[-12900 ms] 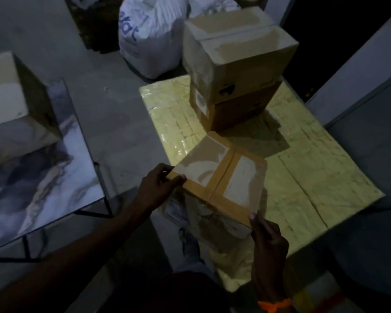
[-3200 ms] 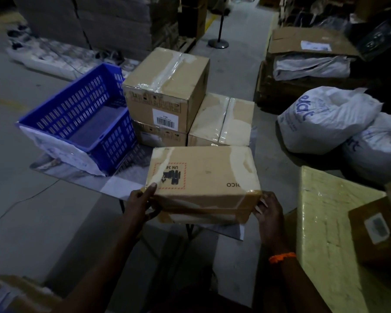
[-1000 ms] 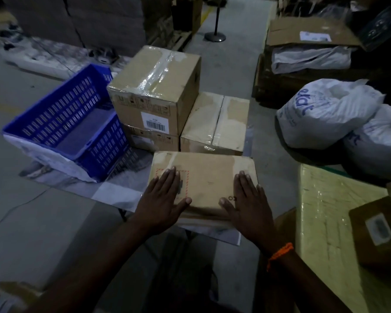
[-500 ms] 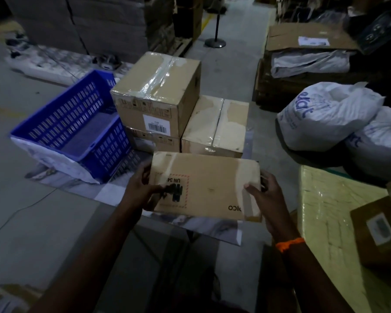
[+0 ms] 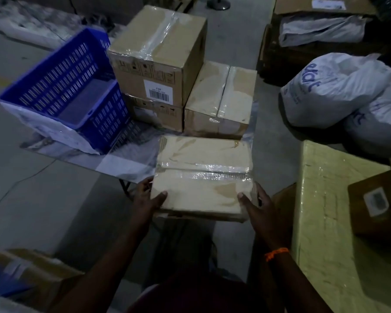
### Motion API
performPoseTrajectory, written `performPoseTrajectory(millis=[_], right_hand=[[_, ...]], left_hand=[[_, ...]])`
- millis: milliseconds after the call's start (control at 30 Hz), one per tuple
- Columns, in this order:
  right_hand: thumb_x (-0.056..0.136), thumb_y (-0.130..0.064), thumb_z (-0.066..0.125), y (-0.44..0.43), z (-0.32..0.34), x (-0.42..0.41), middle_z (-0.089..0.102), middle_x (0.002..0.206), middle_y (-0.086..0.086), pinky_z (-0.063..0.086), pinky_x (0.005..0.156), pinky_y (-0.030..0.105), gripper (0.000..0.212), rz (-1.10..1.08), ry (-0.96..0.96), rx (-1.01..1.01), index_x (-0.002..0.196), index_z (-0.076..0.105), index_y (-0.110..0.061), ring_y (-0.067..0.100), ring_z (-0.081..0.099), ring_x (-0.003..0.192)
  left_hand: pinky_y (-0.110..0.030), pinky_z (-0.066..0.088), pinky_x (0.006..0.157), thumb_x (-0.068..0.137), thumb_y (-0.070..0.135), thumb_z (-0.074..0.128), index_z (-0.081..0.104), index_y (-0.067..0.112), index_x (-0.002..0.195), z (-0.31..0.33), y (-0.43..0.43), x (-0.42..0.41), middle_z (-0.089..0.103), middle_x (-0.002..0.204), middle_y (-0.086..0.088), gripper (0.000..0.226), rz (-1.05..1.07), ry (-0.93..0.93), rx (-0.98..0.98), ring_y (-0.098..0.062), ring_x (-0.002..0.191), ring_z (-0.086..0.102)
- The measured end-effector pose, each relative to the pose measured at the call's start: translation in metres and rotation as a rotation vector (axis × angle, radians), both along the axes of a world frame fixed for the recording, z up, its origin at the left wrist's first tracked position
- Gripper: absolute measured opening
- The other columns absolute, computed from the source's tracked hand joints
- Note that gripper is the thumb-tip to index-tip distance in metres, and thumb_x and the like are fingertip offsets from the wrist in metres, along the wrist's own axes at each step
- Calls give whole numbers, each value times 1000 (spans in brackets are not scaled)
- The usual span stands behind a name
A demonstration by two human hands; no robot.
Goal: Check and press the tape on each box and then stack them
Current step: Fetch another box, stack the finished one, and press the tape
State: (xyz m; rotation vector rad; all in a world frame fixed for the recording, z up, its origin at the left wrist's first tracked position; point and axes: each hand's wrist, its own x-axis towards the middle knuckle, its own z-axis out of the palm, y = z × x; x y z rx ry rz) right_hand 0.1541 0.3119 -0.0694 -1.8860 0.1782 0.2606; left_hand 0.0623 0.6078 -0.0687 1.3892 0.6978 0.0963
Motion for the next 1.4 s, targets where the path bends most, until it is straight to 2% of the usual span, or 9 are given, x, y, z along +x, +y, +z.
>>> performPoseTrajectory(millis=[133, 267, 400, 533, 667, 867, 1000, 1200, 1400], right_hand=[[81, -53, 76, -1, -8, 2, 66, 136, 3, 52, 107, 46, 68, 4, -53, -109, 141, 60, -24, 21, 63, 125], [94, -24, 72, 19, 3, 6, 44, 155, 20, 30, 117, 21, 66, 79, -378, -464, 151, 46, -3, 34, 42, 143], [98, -55, 41, 61, -1, 41, 24, 169, 13, 17, 126, 43, 78, 406, -480, -663, 159, 33, -6, 29, 17, 157], [102, -59, 28, 90, -15, 68, 5, 173, 7, 8, 128, 51, 80, 569, -447, -828, 164, 17, -10, 24, 2, 160], [102, -58, 17, 90, -20, 71, 5, 173, 4, 0, 129, 47, 77, 577, -413, -836, 165, 17, -13, 20, 0, 160], [107, -46, 33, 93, -20, 72, 9, 173, 5, -1, 128, 45, 67, 563, -413, -819, 164, 19, -14, 21, 3, 160], [100, -56, 16, 89, -16, 71, 0, 173, 4, -5, 128, 44, 77, 603, -385, -795, 165, 12, -15, 18, -6, 159], [101, -57, 21, 60, -10, 36, 25, 169, 10, 14, 126, 43, 77, 672, -433, -747, 160, 31, -9, 24, 18, 158], [107, -55, 19, 15, -14, -4, 37, 163, 10, 26, 125, 49, 72, 749, -482, -759, 155, 42, -8, 24, 29, 154]], left_hand=[[-34, 57, 90, 81, 30, 81, 47, 24, 135, -4, -5, 4, 56, 128, 8, 64, -29, 0, 92, -19, 122, 57], [-36, 35, 110, 86, 33, 71, 42, 15, 148, 0, -2, 20, 40, 150, -3, 70, -178, -64, 743, -14, 134, 37], [-46, 15, 121, 93, 55, 37, 39, 21, 154, 8, -15, 70, 26, 165, -8, 70, -525, -59, 1184, -27, 154, 17], [-55, 9, 124, 96, 66, 15, 25, 24, 160, -7, -20, 106, 10, 169, -8, 78, -756, 50, 1315, -29, 157, 6], [-49, 4, 125, 102, 60, 17, 22, 29, 161, -22, -19, 108, 6, 170, -3, 66, -754, 48, 1385, -23, 157, 4], [-47, 1, 125, 104, 56, 19, 17, 29, 161, -21, -20, 110, 1, 170, -1, 64, -765, 61, 1383, -22, 157, -2], [-50, 1, 125, 102, 60, 14, 14, 29, 162, -21, -20, 108, -4, 170, -1, 67, -799, 81, 1374, -23, 157, -6], [-60, 25, 118, 103, 59, 22, 42, 22, 153, -12, -29, 66, 25, 166, -10, 66, -886, -36, 1392, -29, 152, 25], [-48, 16, 124, 106, 58, 19, 33, 19, 158, -15, -17, 9, 21, 167, -5, 66, -900, -127, 1383, -21, 155, 17]])
